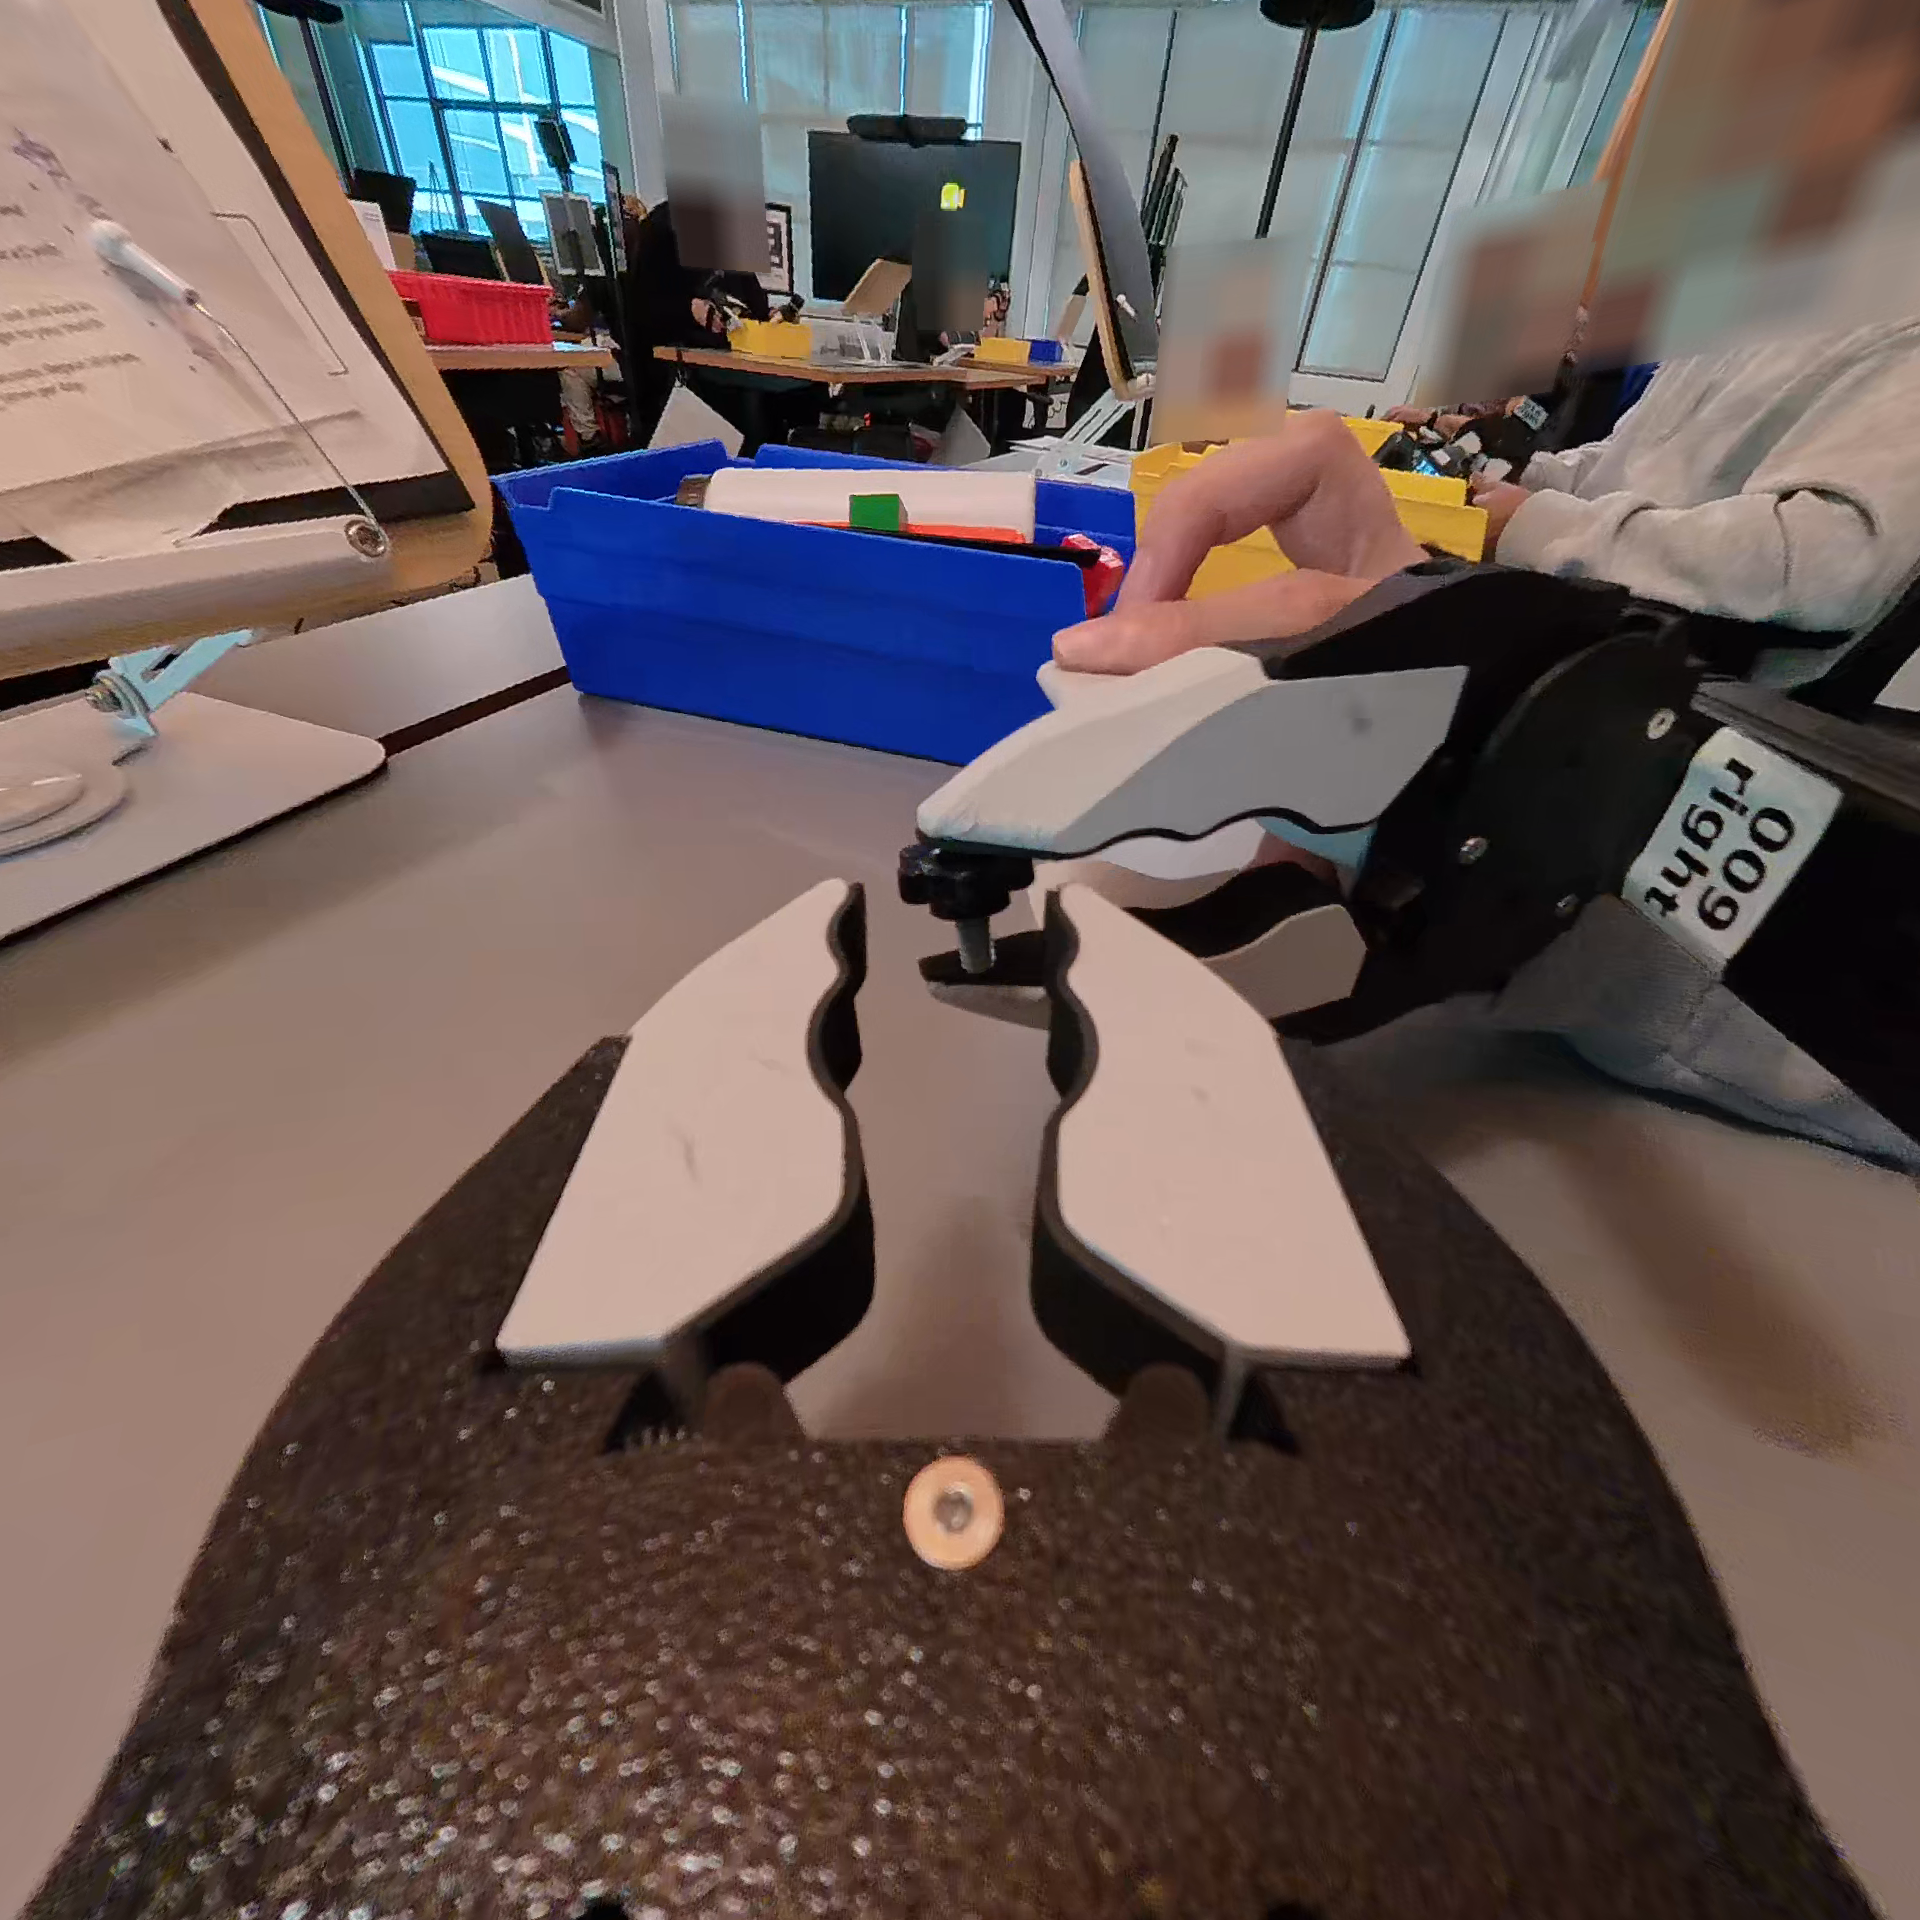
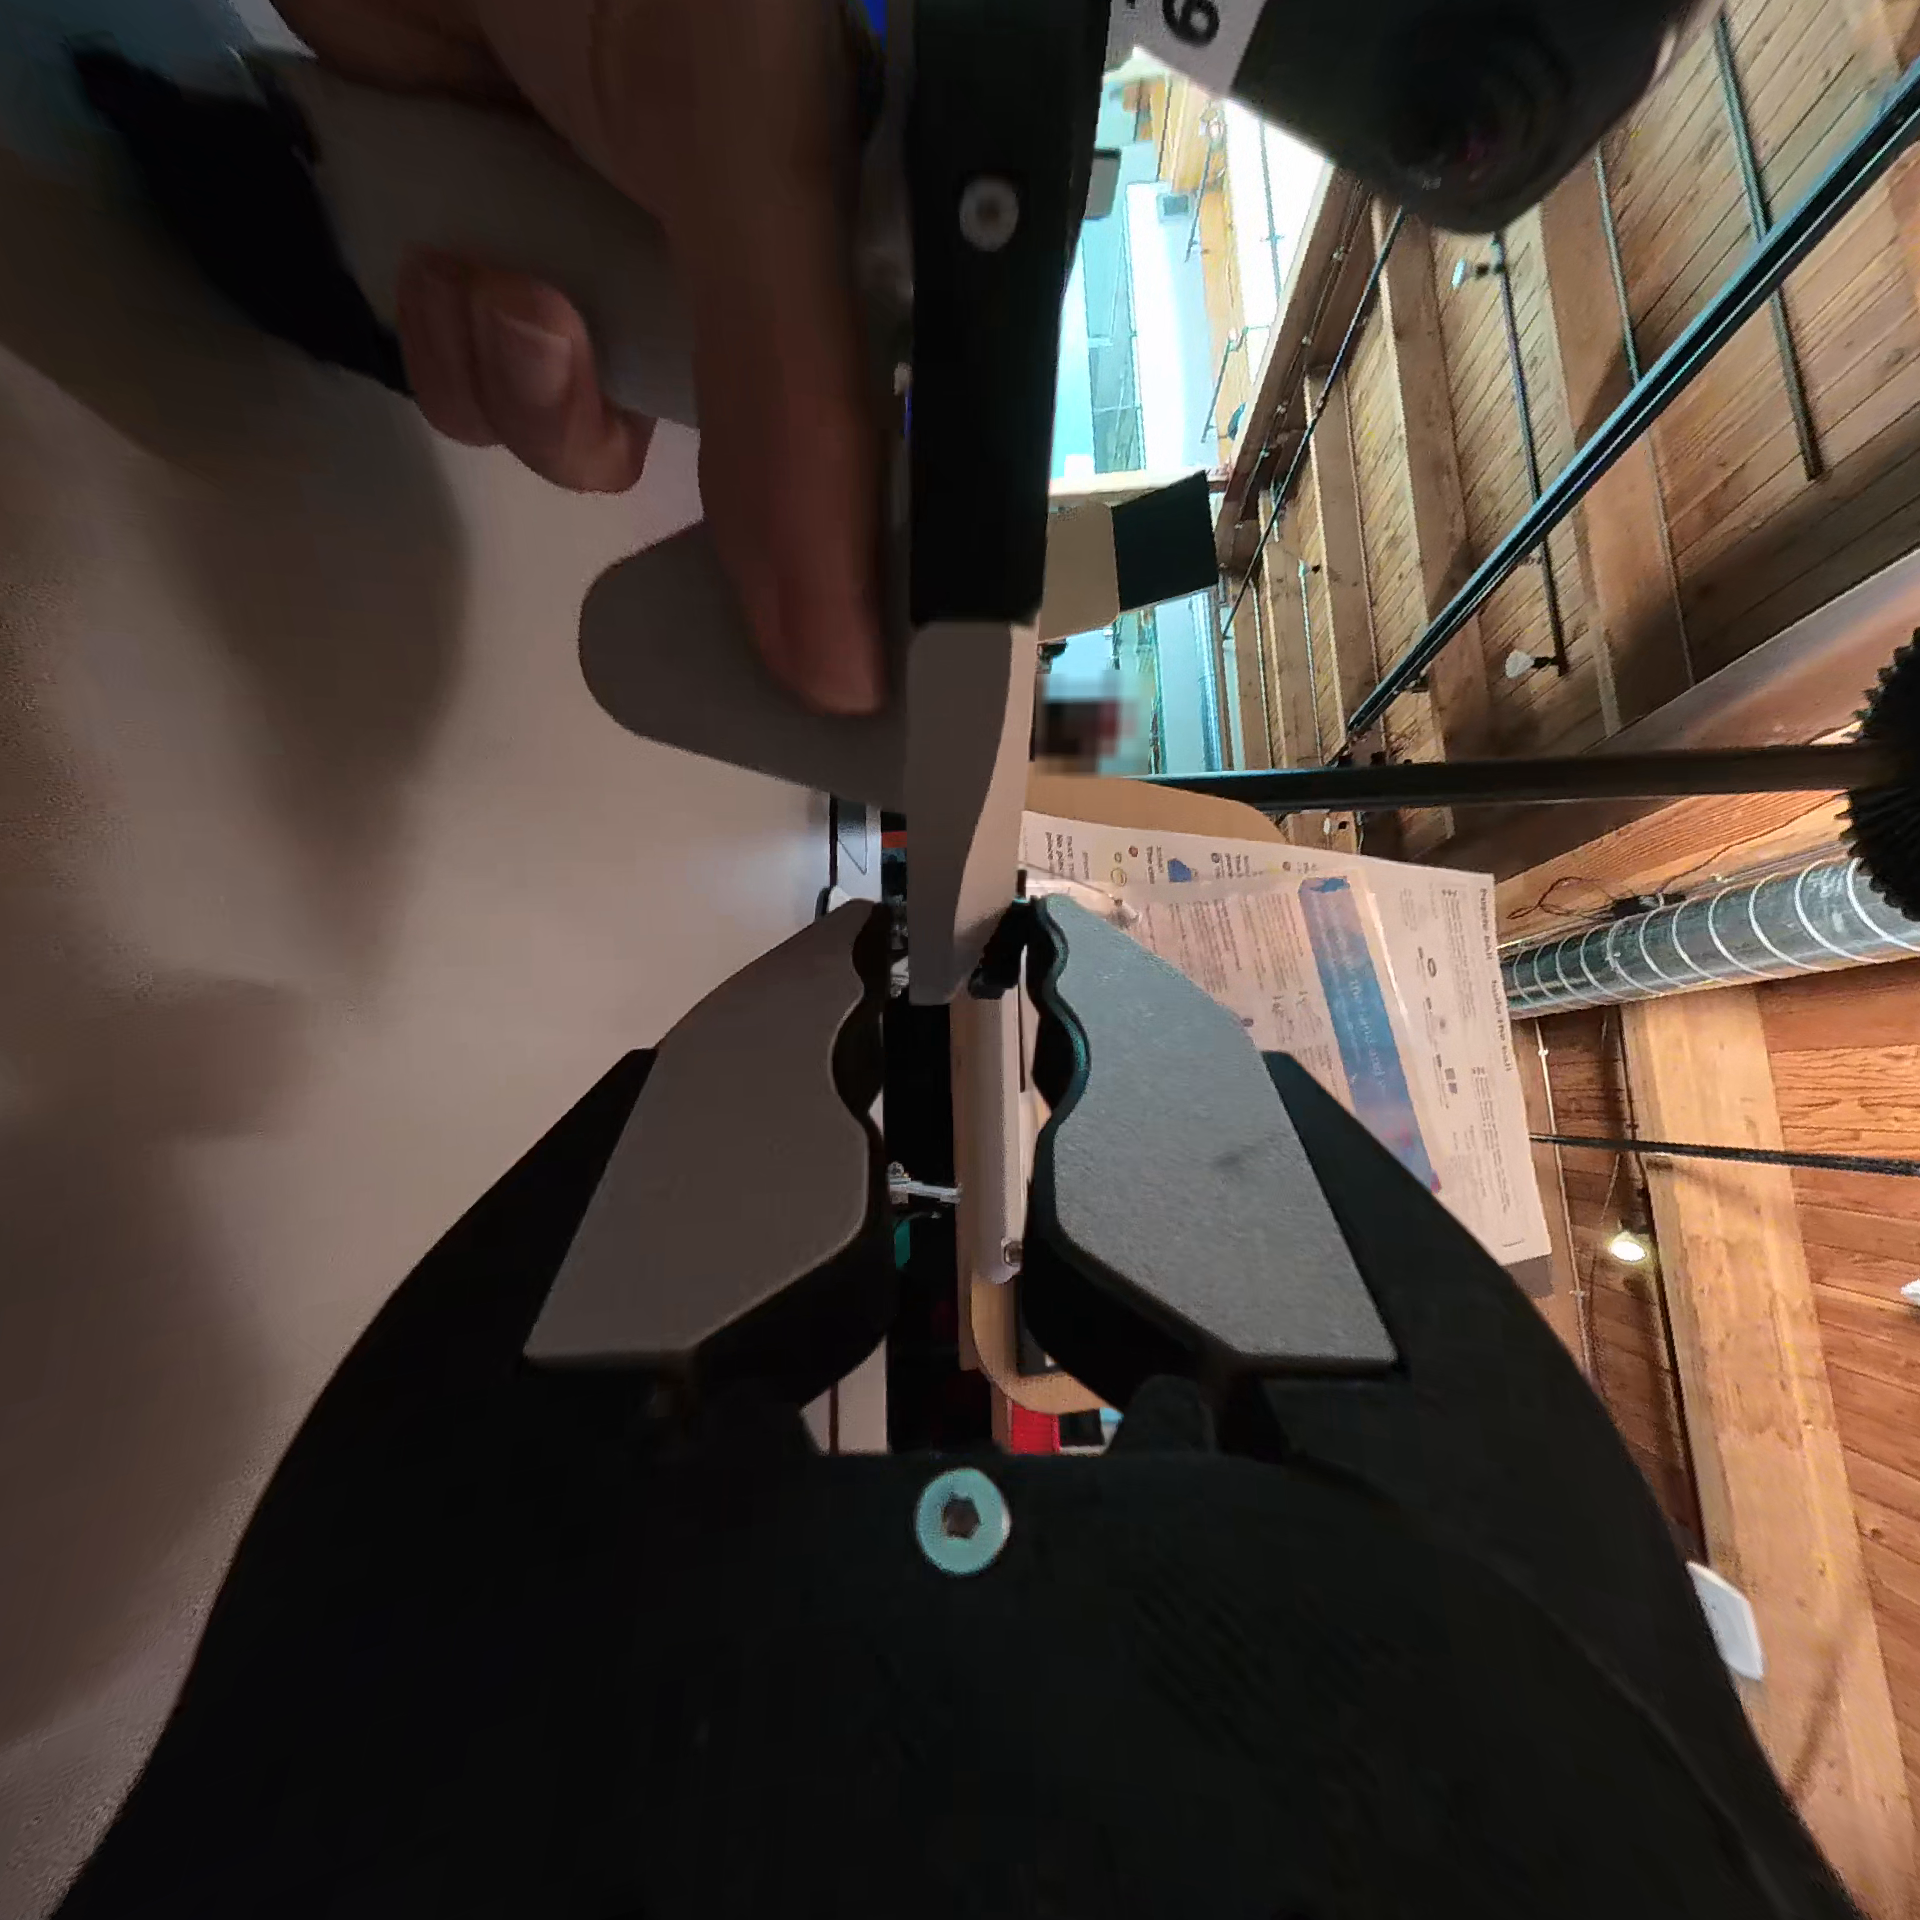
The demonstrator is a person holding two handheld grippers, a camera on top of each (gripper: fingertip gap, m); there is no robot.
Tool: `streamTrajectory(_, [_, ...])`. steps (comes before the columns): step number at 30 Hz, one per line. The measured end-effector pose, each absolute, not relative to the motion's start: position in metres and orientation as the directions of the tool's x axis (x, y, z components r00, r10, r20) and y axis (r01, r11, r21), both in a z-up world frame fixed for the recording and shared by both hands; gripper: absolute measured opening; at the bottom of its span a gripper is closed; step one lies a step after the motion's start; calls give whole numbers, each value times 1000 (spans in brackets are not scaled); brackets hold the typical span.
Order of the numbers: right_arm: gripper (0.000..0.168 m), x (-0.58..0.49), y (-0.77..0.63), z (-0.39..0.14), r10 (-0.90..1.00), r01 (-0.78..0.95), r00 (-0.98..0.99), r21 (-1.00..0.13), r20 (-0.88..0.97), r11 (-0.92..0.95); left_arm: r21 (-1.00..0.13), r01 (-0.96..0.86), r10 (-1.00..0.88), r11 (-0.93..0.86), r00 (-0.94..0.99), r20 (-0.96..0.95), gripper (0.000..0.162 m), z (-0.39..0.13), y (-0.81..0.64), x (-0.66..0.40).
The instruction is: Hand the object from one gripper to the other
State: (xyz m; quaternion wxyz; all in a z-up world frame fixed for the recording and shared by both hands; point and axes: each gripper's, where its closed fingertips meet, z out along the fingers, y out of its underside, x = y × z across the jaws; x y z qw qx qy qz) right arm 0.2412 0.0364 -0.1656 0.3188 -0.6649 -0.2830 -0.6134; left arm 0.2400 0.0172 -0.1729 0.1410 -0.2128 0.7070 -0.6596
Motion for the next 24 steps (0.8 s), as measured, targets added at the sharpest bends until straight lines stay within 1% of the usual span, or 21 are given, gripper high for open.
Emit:
streamTrajectory(2, [25,241,37,-165,-12,764,78,-68,997,-642,-993,-106,-475,45,-877,72,22,-173,16,238])
streamTrajectory(4, [24,241,37,-165,-15,766,88,-78,996,-638,-994,-94,-487,57,-872,54,18,-173,17,240])
streamTrajectory(7, [24,240,36,-163,-62,775,120,-133,991,-618,-996,-67,-487,66,-873,27,18,-172,16,239])
streamTrajectory(8, [25,241,35,-161,-101,772,153,-183,983,-609,-997,-46,-496,61,-869,9,18,-170,17,239])
streamTrajectory(9, [28,241,33,-159,-152,762,217,-265,964,-591,-998,-21,-517,61,-856,-14,18,-167,20,242])
streamTrajectory(10, [41,242,32,-156,-201,747,294,-356,935,-562,-998,2,-539,63,-842,-36,18,-166,23,244])
streamTrajectory(12, [57,238,31,-151,-295,679,512,-591,807,-435,-998,33,-603,55,-795,-60,18,-160,35,252])
streamTrajectory(13, [63,237,31,-146,-336,606,632,-716,698,-347,-997,50,-641,58,-764,-76,18,-158,41,257])
streamTrajectory(14, [66,235,32,-141,-364,509,739,-824,567,-250,-994,73,-675,81,-729,-109,18,-157,47,261])
streamTrajectory(15, [67,234,32,-136,-364,393,831,-907,421,-151,-987,108,-701,121,-695,-162,18,-157,51,264])
streamTrajectory(16, [65,235,31,-132,-362,270,891,-961,275,-65,-973,152,-715,173,-660,-230,18,-156,53,265])
streamTrajectory(17, [60,238,30,-130,-356,168,921,-986,157,0,-952,201,-716,230,-628,-305,18,-156,53,264])
streamTrajectory(19, [57,246,27,-132,-362,32,932,-997,6,68,-894,281,-693,350,-564,-449,18,-156,48,262])
streamTrajectory(21, [56,248,30,-139,-352,-45,933,-996,-69,76,-821,345,-646,455,-507,-571,18,-158,39,257])
streamTrajectory(23, [50,246,34,-146,-332,-85,938,-995,-98,52,-766,385,-607,515,-466,-643,18,-160,31,253])
streamTrajectory(24, [44,243,36,-148,-318,-79,944,-996,-88,41,-748,393,-592,534,-457,-663,18,-161,28,252])
